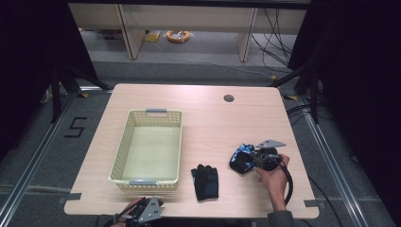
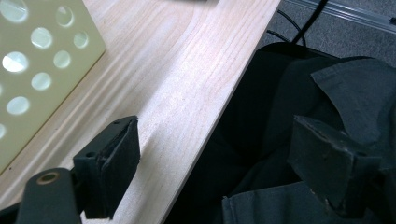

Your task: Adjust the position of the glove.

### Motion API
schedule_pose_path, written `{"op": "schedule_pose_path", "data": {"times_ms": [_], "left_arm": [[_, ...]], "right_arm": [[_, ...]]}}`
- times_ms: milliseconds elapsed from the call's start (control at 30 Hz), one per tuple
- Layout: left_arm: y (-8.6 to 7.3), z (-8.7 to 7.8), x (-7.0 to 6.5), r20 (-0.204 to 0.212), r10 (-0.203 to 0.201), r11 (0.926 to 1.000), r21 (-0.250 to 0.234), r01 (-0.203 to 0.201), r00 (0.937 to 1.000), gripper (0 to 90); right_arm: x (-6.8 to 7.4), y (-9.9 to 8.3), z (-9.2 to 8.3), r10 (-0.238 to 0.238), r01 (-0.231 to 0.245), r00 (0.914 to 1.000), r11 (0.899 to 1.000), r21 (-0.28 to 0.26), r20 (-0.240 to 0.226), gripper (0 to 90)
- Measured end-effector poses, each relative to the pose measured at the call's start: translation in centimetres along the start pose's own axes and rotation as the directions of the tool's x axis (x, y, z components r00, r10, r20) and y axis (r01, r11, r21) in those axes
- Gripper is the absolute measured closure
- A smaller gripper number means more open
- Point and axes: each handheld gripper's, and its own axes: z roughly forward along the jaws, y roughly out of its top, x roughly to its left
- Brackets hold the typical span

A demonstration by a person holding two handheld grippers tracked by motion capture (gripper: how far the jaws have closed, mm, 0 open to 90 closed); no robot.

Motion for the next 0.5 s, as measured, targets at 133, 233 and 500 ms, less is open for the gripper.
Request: {"op": "schedule_pose_path", "data": {"times_ms": [133,233,500], "left_arm": [[-0.1,0.1,0.1,0.007,-0.003,1.0000,0.005,0.003,1.0000,16.5],[0.0,0.0,0.1,0.006,-0.007,1.0000,-0.003,0.007,1.0000,16.5],[0.0,-0.1,0.2,-0.019,0.000,1.0000,0.003,0.000,0.9998,16.5]], "right_arm": [[1.3,1.6,-2.1,-0.115,0.109,0.9916,0.989,-0.098,-0.060,87.0],[3.0,2.5,-3.6,-0.179,0.164,0.9763,0.979,-0.124,-0.121,87.0],[6.8,3.4,-4.3,-0.366,0.321,0.8933,0.926,-0.201,-0.261,86.9]]}}
